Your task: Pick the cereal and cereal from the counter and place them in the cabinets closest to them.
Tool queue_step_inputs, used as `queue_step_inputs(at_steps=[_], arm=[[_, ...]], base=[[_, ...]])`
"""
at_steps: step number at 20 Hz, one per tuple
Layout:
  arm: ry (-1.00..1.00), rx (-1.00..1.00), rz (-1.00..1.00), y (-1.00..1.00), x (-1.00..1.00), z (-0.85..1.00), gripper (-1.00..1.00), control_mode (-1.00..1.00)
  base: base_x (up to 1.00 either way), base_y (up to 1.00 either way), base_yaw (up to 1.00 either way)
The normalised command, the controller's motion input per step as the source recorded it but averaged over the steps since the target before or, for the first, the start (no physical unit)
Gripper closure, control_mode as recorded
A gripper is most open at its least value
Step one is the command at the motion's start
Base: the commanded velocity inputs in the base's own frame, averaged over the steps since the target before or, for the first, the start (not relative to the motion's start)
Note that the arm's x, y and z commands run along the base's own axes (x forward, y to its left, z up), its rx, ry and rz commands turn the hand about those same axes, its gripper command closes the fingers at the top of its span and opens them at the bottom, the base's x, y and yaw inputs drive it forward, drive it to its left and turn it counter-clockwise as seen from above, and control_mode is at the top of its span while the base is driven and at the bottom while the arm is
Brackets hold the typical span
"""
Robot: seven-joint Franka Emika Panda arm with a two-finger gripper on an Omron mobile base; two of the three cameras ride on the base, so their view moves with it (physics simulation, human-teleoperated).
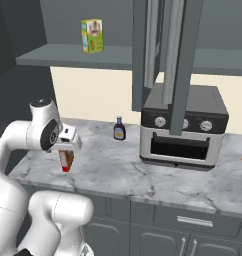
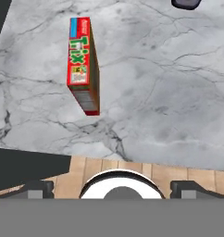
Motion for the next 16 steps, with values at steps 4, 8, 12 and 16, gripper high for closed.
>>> queue_step_inputs(at_steps=[4,8,12,16], arm=[[-0.05,0.0,0.0,0.16,0.21,-0.17,-1.0,-1.0],[-0.05,0.02,0.0,0.17,0.15,-0.17,-1.0,-1.0],[-0.05,0.04,0.0,0.18,0.13,-0.19,-1.0,-1.0],[-0.05,0.04,0.0,0.15,0.13,-0.23,-1.0,-1.0]], base=[[0.0,0.0,0.0],[0.0,0.0,0.0],[0.0,0.0,0.0],[0.0,0.0,0.0]])
